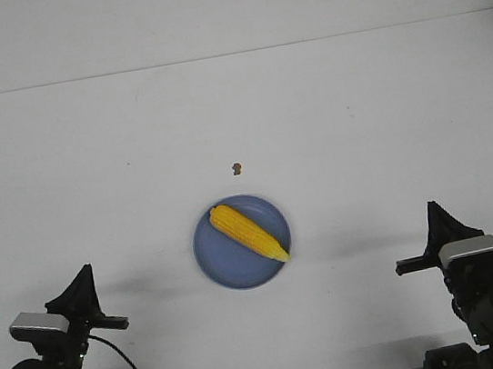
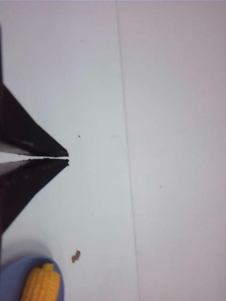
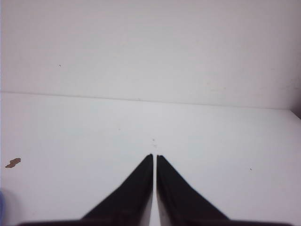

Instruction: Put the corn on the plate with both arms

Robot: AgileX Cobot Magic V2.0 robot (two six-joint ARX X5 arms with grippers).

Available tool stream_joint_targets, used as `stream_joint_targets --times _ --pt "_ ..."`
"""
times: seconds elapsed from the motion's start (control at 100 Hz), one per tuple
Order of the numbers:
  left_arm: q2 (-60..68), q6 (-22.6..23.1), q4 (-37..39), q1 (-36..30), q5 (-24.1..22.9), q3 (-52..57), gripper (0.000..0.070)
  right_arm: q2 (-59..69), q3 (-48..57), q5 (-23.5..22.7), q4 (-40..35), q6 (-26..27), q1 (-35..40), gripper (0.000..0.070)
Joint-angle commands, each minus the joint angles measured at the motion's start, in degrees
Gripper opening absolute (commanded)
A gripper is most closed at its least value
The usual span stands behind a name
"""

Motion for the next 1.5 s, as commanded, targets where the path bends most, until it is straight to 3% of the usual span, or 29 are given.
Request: stream_joint_targets --times 0.0,0.19,0.77,1.49 --pt "-2.1 0.5 1.0 0.1 -0.2 -1.6 0.0013 -0.1 0.5 0.1 0.5 0.6 0.0 0.0015" --pt "-9.3 0.2 1.0 0.1 -0.2 -7.0 0.0012 -0.1 0.5 0.1 0.5 0.6 0.0 0.0015" --pt "-9.1 -0.3 8.0 0.5 -0.4 -13.6 0.0013 -0.1 0.5 0.1 0.5 0.6 0.0 0.0015" --pt "-9.1 -1.0 7.8 1.5 -0.3 -13.5 0.0013 -0.1 0.5 0.1 0.5 0.6 0.0 0.0015"
